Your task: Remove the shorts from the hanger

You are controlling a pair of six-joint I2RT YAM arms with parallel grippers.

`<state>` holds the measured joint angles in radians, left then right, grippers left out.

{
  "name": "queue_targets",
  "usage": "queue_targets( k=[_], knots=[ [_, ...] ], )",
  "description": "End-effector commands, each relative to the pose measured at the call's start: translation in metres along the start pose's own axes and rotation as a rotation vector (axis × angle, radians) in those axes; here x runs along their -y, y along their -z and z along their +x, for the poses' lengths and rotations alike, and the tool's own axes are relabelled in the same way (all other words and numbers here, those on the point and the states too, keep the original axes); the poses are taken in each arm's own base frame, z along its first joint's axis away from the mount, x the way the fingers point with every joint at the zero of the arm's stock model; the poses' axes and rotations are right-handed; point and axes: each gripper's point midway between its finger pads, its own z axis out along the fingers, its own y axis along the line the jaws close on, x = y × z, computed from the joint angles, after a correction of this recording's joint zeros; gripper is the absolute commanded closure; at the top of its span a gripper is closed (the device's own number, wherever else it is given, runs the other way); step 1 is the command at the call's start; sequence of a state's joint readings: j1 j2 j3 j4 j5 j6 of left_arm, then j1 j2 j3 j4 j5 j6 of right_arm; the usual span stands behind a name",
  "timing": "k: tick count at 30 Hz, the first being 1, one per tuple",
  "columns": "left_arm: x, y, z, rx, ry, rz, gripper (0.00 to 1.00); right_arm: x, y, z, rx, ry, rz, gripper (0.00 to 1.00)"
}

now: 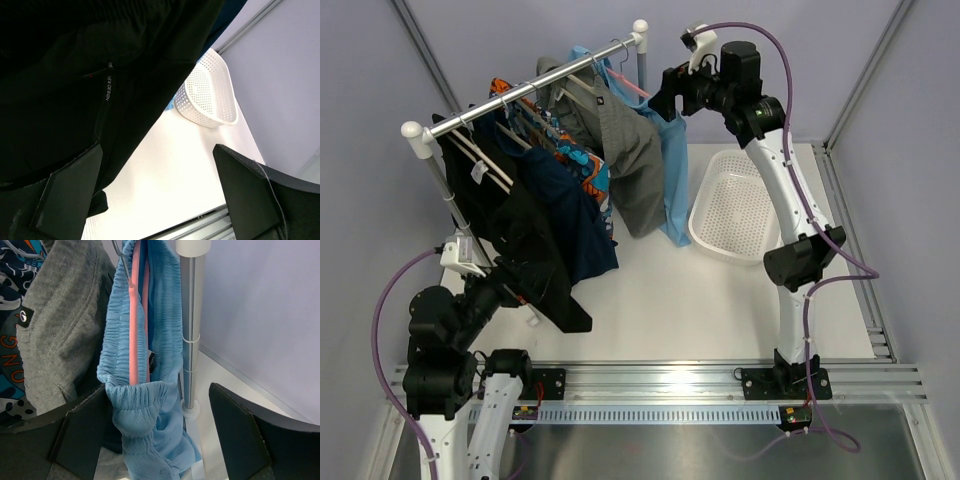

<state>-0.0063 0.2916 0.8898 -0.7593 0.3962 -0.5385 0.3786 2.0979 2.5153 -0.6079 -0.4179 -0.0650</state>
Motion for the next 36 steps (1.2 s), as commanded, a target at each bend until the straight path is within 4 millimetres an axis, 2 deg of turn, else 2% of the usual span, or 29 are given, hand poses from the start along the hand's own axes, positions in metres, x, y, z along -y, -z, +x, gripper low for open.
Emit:
queue_targets(
  k=[1,3,6,11,18,19,21,24,29,32,36],
  knots=[
    [0.022,0.003,-0.015,0.031,-0.008,0.081,0.01,-0.005,-0.006,-0.018,0.069,0.064,-0.043,0.16],
    [0.024,0.002,-0.016,0.031,-0.009,0.097,0.01,-0.004,-0.012,-0.008,0.05,0.066,-0.055,0.2],
    [0.027,0.002,-0.017,0.025,-0.011,0.106,0.01,-0.01,-0.012,-0.006,0.047,0.073,-0.087,0.27],
    [0.037,0.0,-0.021,0.033,-0.005,0.164,0.01,-0.013,-0.02,0.008,0.016,0.096,-0.115,0.39],
    [0.048,-0.002,-0.029,0.044,0.013,0.212,0.01,-0.018,-0.022,0.016,-0.003,0.097,-0.159,0.8],
    [0.049,-0.003,-0.03,0.044,0.012,0.218,0.01,-0.019,-0.023,0.016,-0.001,0.094,-0.162,0.92],
    [0.053,-0.002,-0.033,0.044,0.016,0.229,0.01,-0.024,-0.018,0.009,0.013,0.088,-0.181,1.0],
    [0.059,-0.001,-0.038,0.053,0.014,0.247,0.01,-0.033,-0.01,-0.009,0.054,0.057,-0.201,1.0],
    [0.069,-0.001,-0.05,0.055,0.009,0.275,0.01,-0.047,0.017,-0.066,0.199,0.02,-0.207,1.0],
    [0.084,0.001,-0.061,0.064,0.005,0.33,0.01,-0.052,0.033,-0.096,0.282,0.027,-0.192,1.0],
    [0.093,-0.004,-0.076,0.078,-0.007,0.355,0.01,-0.049,0.044,-0.113,0.328,0.026,-0.166,1.0]
  ],
)
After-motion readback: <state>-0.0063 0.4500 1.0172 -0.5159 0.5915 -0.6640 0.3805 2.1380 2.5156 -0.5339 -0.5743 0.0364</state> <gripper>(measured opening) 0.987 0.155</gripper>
